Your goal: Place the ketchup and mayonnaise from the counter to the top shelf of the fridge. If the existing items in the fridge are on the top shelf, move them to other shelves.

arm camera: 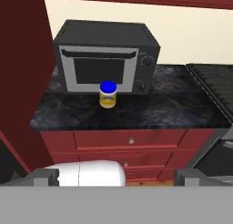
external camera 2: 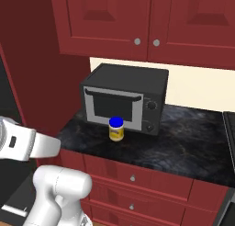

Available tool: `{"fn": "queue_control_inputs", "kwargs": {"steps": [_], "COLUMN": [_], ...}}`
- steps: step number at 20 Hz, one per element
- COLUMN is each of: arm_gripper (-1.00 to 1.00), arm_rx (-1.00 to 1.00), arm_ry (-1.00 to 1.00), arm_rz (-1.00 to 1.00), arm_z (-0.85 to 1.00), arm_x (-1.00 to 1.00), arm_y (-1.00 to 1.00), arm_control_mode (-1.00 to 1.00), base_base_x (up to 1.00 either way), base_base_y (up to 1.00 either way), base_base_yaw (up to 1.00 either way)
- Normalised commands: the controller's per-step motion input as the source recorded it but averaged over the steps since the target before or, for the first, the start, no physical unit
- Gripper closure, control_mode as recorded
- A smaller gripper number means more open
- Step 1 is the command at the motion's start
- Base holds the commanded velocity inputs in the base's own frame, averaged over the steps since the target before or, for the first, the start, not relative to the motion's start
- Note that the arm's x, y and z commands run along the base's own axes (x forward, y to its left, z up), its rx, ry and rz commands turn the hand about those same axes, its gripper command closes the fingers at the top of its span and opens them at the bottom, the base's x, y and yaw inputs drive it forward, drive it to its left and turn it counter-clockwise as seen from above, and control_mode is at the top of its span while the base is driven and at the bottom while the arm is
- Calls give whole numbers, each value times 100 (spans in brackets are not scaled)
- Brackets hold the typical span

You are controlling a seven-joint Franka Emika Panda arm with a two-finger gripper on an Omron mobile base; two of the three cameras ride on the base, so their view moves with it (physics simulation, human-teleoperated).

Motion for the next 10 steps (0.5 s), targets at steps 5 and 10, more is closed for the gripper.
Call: {"fn": "queue_control_inputs", "kwargs": {"steps": [5,10], "arm_gripper": [-100,-100], "arm_rx": [3,13], "arm_ry": [0,0], "arm_rz": [8,32], "arm_z": [0,0], "arm_x": [8,6], "arm_y": [-28,-91], "arm_control_mode": [-100,-100], "base_base_x": [0,0], "base_base_y": [0,0], "base_base_yaw": [0,0]}}
